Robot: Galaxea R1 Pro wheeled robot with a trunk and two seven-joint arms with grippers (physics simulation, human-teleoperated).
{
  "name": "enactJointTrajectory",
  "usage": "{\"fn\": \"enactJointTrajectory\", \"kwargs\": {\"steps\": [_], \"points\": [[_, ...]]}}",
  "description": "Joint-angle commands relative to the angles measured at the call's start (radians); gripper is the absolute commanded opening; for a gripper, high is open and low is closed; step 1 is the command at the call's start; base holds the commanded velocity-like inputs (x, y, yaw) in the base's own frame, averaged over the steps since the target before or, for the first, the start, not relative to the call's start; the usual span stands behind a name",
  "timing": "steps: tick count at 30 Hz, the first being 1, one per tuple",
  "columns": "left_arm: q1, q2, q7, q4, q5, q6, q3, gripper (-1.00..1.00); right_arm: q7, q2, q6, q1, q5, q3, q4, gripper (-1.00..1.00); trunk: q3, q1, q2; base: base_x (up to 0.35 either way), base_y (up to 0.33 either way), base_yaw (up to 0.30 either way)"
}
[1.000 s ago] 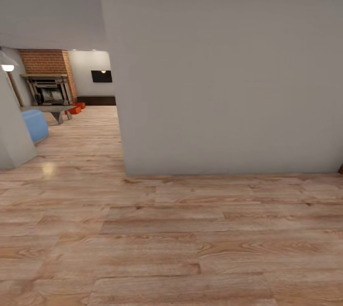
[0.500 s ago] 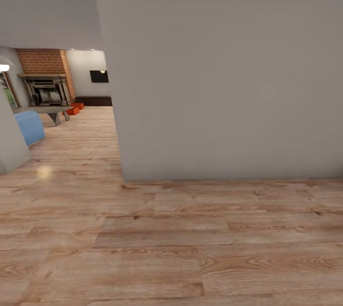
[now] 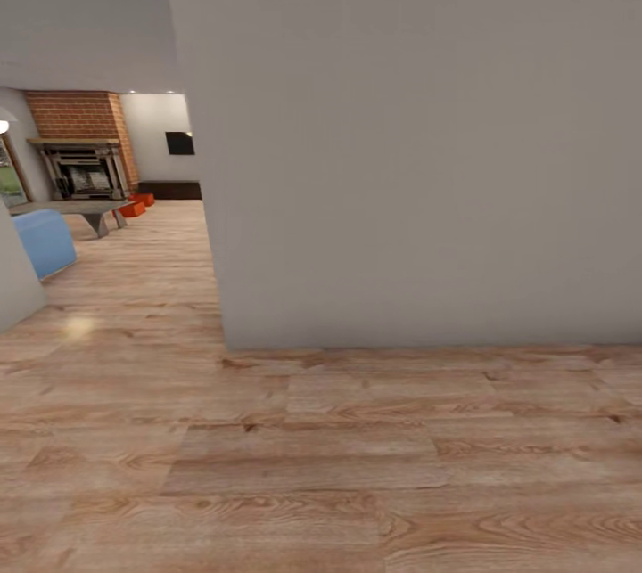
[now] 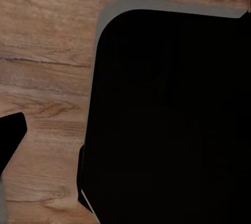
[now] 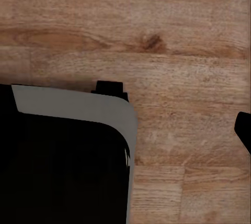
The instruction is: Move the two storage containers from the living room to the garage. In the garage, place one container on the floor and stack the other container on top of it (either order is fine).
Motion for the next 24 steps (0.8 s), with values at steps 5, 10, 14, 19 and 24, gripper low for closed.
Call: {"fn": "enactJointTrajectory", "kwargs": {"steps": [5, 10, 14, 19, 24], "points": [[0.0, 0.0, 0.0, 0.0, 0.006, -0.001, 0.003, 1.0, 0.001, 0.0, -0.005, -0.001, -0.001, 0.008, 0.002, 1.0, -0.001, 0.001, 0.0, 0.322, 0.0, 0.0], [0.0, 0.0, 0.0, 0.0, 0.006, -0.001, 0.004, 1.0, 0.001, 0.001, -0.003, -0.001, 0.001, 0.007, 0.002, 1.0, -0.001, 0.001, 0.0, 0.322, 0.0, 0.0], [0.0, 0.0, 0.0, -0.002, 0.003, -0.003, 0.004, 1.0, 0.001, 0.001, -0.004, -0.001, -0.004, 0.003, 0.002, 1.0, -0.001, 0.001, 0.0, 0.252, 0.0, 0.0], [0.0, 0.0, 0.0, -0.004, 0.003, -0.004, 0.006, 1.0, 0.001, 0.001, -0.005, -0.001, -0.004, 0.003, 0.002, 1.0, -0.001, 0.001, 0.0, 0.046, 0.0, 0.0], [0.0, 0.0, 0.0, -0.005, 0.003, -0.004, 0.006, 1.0, 0.001, 0.001, -0.005, -0.001, -0.004, 0.003, 0.002, 1.0, -0.001, 0.001, 0.0, 0.006, 0.0, 0.0]]}}
